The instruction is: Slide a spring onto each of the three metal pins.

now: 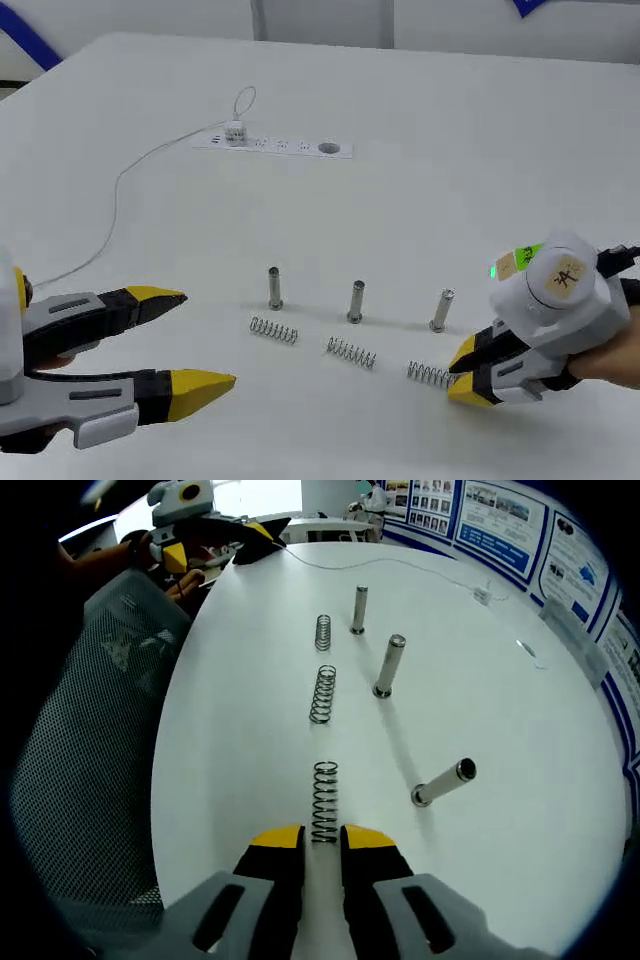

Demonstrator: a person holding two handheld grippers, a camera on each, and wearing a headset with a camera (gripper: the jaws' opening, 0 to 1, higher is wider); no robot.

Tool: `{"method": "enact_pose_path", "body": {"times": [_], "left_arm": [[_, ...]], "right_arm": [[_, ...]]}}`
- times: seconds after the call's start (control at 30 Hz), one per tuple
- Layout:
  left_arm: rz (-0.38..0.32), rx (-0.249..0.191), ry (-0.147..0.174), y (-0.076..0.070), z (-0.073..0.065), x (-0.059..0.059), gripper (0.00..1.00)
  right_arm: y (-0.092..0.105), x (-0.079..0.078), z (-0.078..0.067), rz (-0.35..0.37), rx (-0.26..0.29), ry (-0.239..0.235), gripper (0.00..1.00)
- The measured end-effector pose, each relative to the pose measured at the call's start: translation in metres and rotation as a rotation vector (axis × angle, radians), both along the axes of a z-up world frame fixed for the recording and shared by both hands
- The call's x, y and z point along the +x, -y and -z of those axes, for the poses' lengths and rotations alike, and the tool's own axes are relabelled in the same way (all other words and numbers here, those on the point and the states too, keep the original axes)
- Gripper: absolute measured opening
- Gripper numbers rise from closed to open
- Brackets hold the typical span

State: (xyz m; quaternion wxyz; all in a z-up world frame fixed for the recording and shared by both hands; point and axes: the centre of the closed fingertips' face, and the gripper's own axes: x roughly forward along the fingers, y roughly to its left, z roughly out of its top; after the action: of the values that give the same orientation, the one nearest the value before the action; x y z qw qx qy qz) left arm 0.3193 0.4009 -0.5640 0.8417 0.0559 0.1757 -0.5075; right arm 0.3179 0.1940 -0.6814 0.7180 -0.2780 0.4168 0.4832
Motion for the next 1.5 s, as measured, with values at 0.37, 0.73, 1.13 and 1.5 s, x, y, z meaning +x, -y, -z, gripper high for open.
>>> {"method": "enact_pose_path", "body": {"times": [0.37, 0.73, 1.13, 1.5], "left_arm": [[0.067, 0.020, -0.004, 0.011, 0.000, -0.006, 0.61], [0.250, 0.045, -0.008, 0.050, 0.004, -0.020, 0.55], [0.409, 0.069, -0.030, 0.100, 0.021, -0.027, 0.51], [0.458, 0.094, -0.016, 0.118, 0.034, -0.019, 0.41]], "right_arm": [[0.001, 0.000, 0.001, -0.001, 0.005, -0.014, 0.12], [-0.001, -0.005, -0.012, 0.013, 0.004, -0.011, 0.11], [-0.023, -0.014, -0.041, -0.047, 0.012, 0.014, 0.11], [-0.045, -0.017, -0.058, -0.101, 0.033, 0.029, 0.11]]}}
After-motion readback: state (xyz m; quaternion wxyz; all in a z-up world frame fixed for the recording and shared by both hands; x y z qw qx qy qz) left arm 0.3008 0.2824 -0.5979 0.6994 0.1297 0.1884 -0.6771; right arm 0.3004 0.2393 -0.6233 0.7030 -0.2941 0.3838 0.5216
